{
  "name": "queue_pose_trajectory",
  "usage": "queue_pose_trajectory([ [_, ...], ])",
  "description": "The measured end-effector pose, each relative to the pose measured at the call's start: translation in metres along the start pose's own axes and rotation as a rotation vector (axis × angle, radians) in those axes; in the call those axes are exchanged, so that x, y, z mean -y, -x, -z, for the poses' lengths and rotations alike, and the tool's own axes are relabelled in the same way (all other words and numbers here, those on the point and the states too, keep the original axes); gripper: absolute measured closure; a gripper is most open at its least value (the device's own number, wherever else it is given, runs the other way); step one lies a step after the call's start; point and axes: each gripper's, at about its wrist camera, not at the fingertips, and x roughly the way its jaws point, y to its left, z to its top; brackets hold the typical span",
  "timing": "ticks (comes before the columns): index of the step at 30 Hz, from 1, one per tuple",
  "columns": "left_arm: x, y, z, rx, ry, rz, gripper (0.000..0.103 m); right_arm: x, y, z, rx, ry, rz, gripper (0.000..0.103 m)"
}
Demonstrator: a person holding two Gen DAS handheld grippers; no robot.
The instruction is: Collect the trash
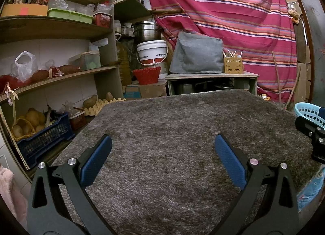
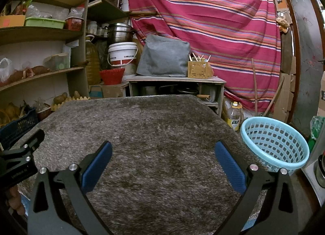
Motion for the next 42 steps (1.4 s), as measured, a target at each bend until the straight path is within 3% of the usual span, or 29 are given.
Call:
queue_pose_trajectory([
  [42, -0.0043, 0.0006, -0.0006, -0.001, -0.009, -0.015, 0.005, 0.0007, 0.0007, -0.0004, 0.000, -0.002, 0.002, 0.004],
])
